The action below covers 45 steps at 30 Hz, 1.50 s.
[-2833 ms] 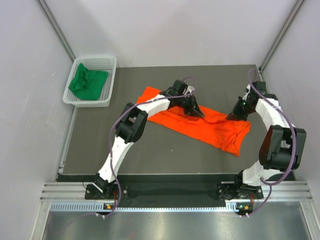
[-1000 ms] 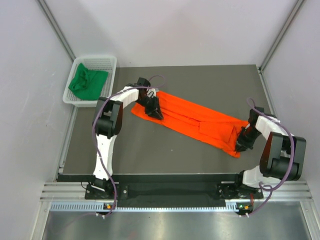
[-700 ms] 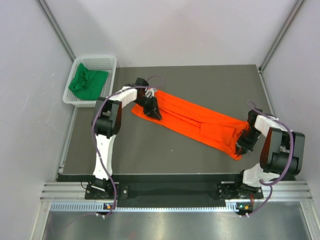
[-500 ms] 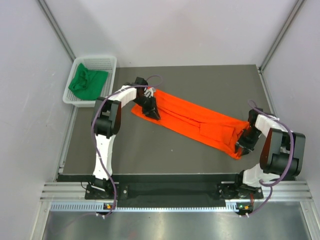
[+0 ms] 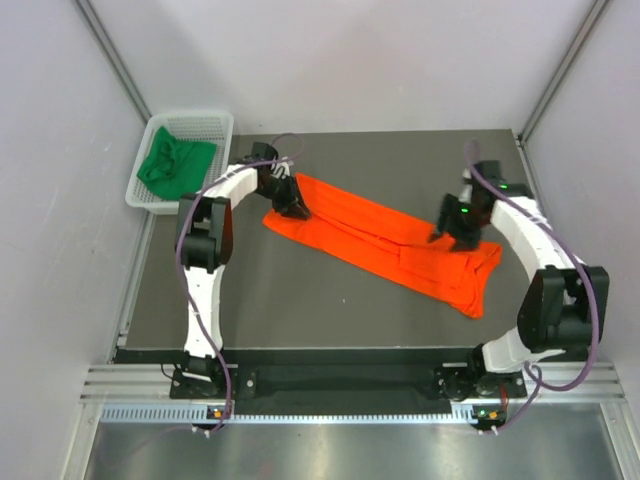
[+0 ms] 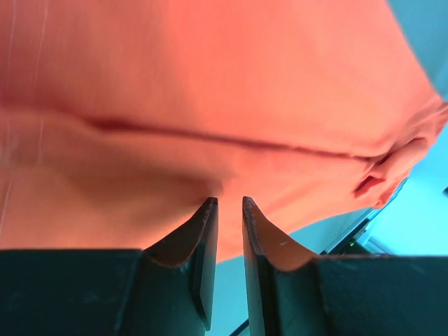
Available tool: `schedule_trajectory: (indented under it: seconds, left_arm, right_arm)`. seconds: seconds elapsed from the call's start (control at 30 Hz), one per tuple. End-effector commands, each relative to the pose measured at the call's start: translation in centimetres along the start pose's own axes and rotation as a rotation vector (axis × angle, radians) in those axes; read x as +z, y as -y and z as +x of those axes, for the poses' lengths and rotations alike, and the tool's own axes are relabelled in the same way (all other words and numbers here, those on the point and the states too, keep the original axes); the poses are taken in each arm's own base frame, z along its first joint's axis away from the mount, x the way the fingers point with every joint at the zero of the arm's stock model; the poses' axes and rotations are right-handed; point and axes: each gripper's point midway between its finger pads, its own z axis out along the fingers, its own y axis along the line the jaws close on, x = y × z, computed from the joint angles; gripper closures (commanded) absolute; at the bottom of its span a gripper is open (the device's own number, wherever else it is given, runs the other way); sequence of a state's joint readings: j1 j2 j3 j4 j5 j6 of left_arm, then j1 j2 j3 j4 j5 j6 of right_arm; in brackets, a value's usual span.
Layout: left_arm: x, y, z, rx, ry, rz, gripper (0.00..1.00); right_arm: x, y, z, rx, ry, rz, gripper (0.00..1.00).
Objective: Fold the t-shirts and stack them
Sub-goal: Fold the tshirt
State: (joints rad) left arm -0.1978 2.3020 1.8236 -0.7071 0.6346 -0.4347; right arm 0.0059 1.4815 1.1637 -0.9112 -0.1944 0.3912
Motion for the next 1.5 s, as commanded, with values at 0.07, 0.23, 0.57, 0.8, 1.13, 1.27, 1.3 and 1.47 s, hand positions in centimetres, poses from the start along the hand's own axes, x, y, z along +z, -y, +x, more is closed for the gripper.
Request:
schedule_trajectory:
  seconds: [0.07,0.23,0.57,0.8,1.13,1.27,1.3,1.47]
  left_arm:
    - [1.7,1.1,-3.1,-0.018,0.075,0.073,0.75]
    - [1.4,-1.4,-4.7,-0.091,0.124,-0.035,0.76]
    - [-2.0,-1.4,-4.3,-0.032,0.169,-0.125,0.72]
    - [-6.9,-1.8,-2.6,0.041,0.240,-0.255,0.63]
    - [-9.3,-5.0,0.2,-0.023,0.211,-0.313,0.37]
    - [-9.2,-6.0,0.3,-0.027,0.215,-0.345,0.36]
    - [-9.3,-6.3,0.2,-0.031,0.215,-0.358,0.36]
    - [-9.0,-8.0,0.3,-0.057,0.196,-0.423,0.35]
  right_arm:
    - [4.3,-13.9,1.3,-0.160,-0.042,-0.263,0.57]
    - [7.9,-16.2,2.3,-0.203,-0.029,-0.212,0.83]
    - [12.4,-14.5,1.2,-0.154,-0.003,-0.100,0.91]
    - [13.1,-15.2,-2.8,-0.172,0.058,-0.056,0.89]
    - [7.3,-15.4,-3.2,-0.179,0.050,-0.111,0.39]
    - [2.7,-11.9,-4.8,-0.087,0.106,-0.144,0.20]
    - [2.7,-10.3,-4.5,-0.065,0.096,-0.128,0.17]
    - [-0.3,-1.0,-6.4,0.069,0.175,-0.047,0.10]
